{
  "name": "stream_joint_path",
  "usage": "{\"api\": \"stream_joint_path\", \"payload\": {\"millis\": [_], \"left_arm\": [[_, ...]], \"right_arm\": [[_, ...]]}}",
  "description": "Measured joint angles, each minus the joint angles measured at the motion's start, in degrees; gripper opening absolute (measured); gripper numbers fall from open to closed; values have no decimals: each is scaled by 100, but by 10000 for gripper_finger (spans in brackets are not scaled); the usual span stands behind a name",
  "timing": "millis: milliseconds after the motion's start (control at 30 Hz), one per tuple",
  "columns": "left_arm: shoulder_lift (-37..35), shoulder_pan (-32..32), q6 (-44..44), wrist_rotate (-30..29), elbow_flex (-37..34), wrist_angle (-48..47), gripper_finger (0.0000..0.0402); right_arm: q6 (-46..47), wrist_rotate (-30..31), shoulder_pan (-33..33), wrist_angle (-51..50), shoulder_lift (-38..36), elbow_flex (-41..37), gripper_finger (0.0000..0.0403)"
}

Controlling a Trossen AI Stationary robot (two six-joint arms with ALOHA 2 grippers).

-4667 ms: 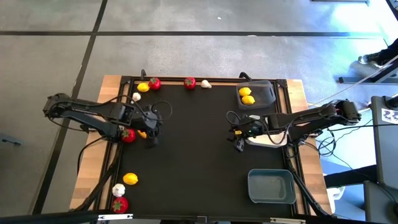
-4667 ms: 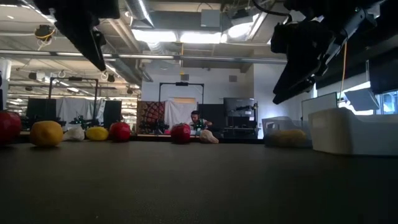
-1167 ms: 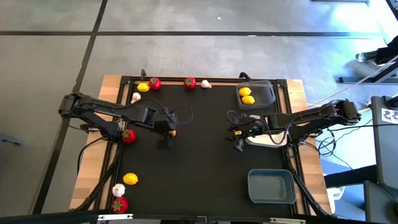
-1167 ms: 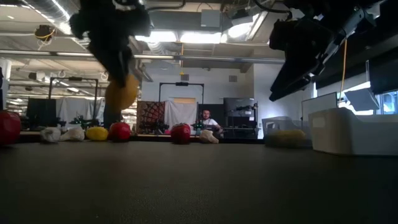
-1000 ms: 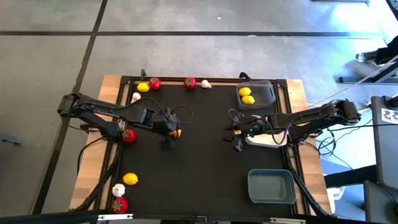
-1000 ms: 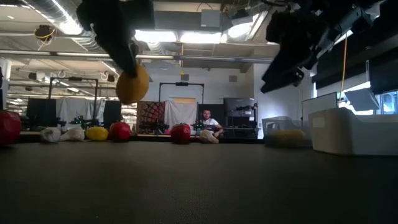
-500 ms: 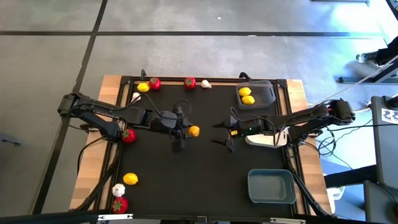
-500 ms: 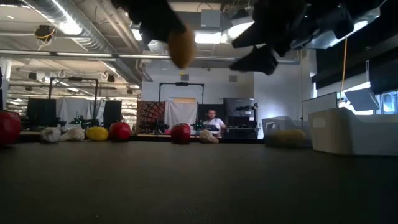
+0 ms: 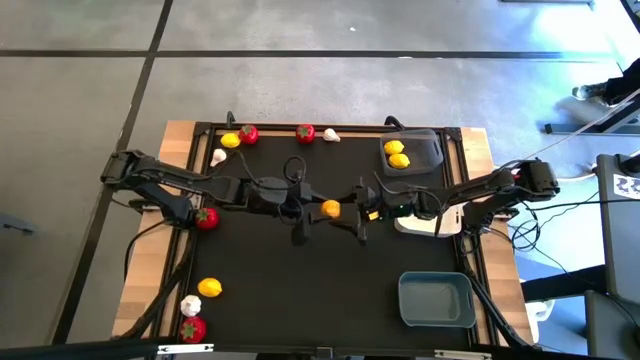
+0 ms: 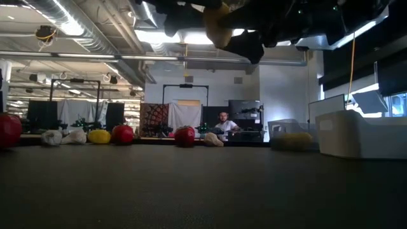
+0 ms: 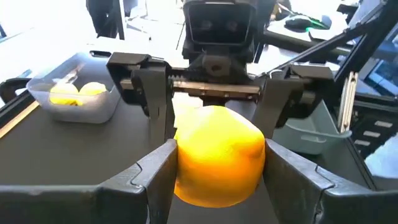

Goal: Sort produce into baskets
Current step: Put the lemon into the black bin

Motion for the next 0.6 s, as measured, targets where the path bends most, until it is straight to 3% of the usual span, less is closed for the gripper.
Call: {"api": "stream_joint_path", "payload": {"millis": [133,333,467,600], "left_arm": [[106,0,-60,10,0,282,206],[132,2,-94,-13,4,311,206],[132,2,-94,-13,2,377,217],[132,3,-113,-4,2,445,260]], "right_arm": [[-9,-102,0,22,40,85,273],[-186,-86,-4,2,40,111,200],[-192,-60,-4,-13,35,113,197],[-167,-80,-4,-51,33,117,197]]}}
